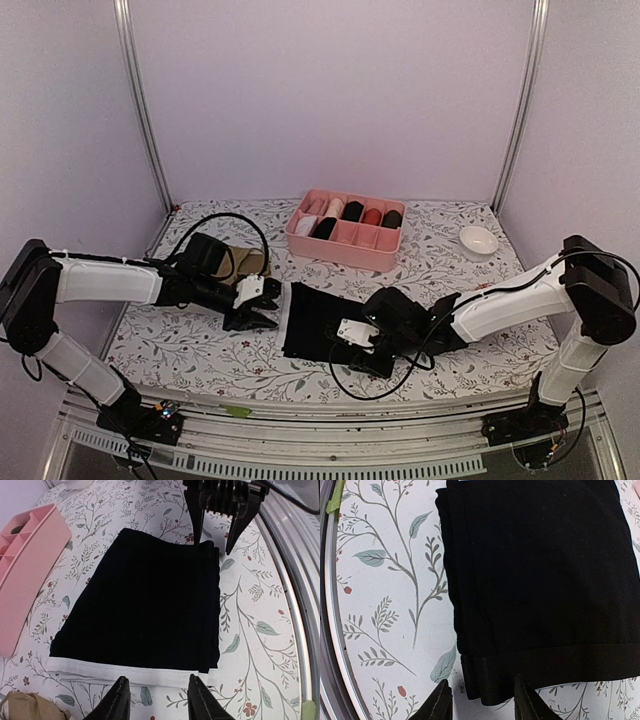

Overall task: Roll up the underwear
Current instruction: Pick up the underwear from the center of the board.

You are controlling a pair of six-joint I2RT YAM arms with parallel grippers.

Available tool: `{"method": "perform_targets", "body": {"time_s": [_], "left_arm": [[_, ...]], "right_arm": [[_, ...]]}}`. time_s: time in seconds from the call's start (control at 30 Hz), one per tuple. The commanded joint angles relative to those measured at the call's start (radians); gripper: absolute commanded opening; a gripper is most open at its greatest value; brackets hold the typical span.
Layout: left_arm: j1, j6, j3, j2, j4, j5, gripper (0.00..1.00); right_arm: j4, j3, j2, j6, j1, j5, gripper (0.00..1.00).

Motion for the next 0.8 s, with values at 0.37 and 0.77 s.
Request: {"method": "perform_targets", "body": {"time_s": [0.37,0.77], "left_arm": [[0.015,0.108,0.045,0.028,-0.059,-0.04,0.38],[-0.095,0.329,-0.003,0.058,-0.104,-0.095,0.3]], "right_arm": [[-0.049,0.015,0.115,-0.081,0.024,0.023,0.23],[-0.074,0.005,0.069,-0.085,0.024,0.021,0.0]]}}
